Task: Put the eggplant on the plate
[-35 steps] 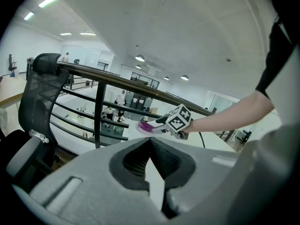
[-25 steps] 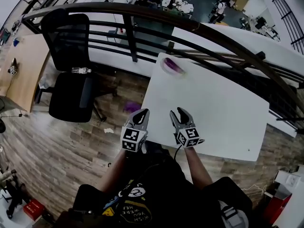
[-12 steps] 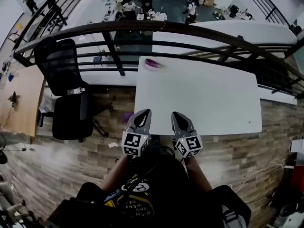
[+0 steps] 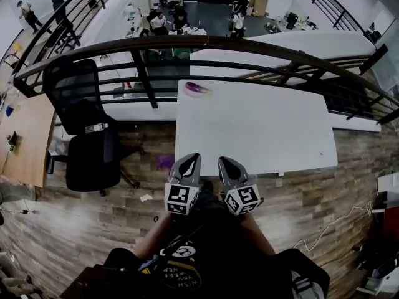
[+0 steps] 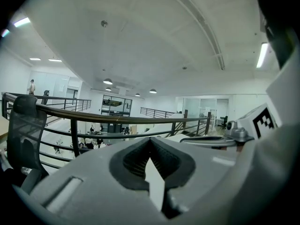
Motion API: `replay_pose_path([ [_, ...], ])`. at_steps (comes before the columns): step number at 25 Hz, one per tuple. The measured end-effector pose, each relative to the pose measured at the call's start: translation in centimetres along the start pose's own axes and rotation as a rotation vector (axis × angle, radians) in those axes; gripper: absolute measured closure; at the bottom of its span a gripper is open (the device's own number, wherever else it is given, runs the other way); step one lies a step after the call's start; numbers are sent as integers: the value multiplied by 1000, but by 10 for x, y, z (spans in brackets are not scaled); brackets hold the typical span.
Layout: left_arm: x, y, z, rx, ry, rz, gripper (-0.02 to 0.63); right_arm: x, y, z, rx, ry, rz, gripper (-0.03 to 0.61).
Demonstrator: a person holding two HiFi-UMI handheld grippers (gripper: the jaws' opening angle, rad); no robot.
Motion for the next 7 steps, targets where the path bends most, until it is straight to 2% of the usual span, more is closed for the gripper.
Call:
replay_pose_path([
  [7, -13, 7, -3, -65, 31, 18, 609, -19, 5, 17, -49, -24, 28, 577],
])
Point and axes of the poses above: the fingertips, and each gripper's own axes: y forward along the fingers, z to its right, x out of its underside, the point moved 8 cm from there along -y, backward along the fingers, and after that the axes turned 5 degrees about -x, right-handed, at the moved point
